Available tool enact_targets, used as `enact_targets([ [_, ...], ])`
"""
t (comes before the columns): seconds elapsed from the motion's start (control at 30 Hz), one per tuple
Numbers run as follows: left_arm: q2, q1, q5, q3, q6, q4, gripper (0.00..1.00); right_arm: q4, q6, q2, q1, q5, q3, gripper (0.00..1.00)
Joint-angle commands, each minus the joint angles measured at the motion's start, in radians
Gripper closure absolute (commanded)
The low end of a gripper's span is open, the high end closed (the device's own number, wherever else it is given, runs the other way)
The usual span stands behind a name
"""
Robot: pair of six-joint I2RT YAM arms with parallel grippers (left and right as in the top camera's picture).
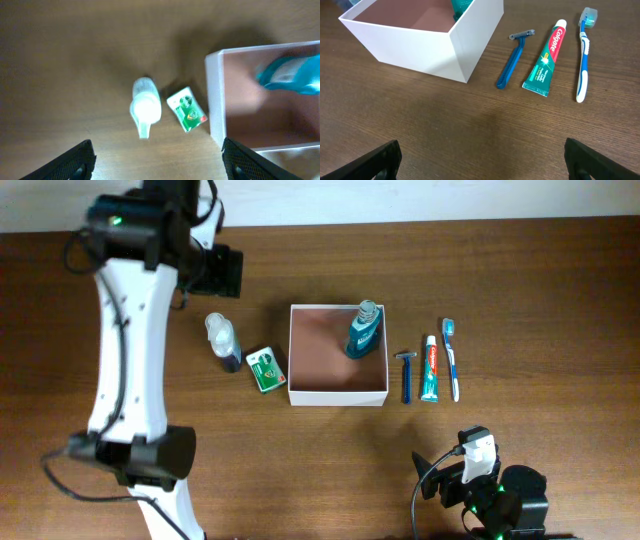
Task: Pack container
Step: 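Move the left gripper to the white lotion bottle and grasp it, then carry the white lotion bottle into the box beside the mouthwash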
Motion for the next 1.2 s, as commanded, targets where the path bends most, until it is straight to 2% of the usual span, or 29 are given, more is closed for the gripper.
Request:
enact_targets([
  [0.0,0.05,0.011,0.023,-0.15,-0.045,0.053,0.18,0.002,0.007,-0.008,0.005,-0.012,-0.005,0.01],
  [0.3,0.061,0.014,0.014,-0.448,-0.074,0.27,0.18,0.002,0.007,-0.008,0.005,-0.012,-0.005,0.0],
  [0.47,0.066,0.014,0.013,-0.539,-0.076,0.354,0.24,0.002,0.007,-0.008,0.005,-0.012,-0.005,0.01],
  [0.77,0.067,0.014,0.009,-0.563,-0.082,0.363,0.46,0.002,0.007,-0.008,0.005,-0.012,-0.005,0.01],
  [0.93,0.067,0.014,0.009,-0.563,-0.081,0.354,0.53,0.002,0.007,-0.008,0.005,-0.012,-0.005,0.01],
  [1.07,0.066,0.014,0.009,-0.562,-0.081,0.341,0.72,0.002,0.007,-0.008,0.005,-0.012,-0.005,0.01],
  [1.17,0.066,0.014,0.005,-0.54,-0.081,0.311,0.78,0.002,0.007,-0.008,0.005,-0.012,-0.005,0.01],
])
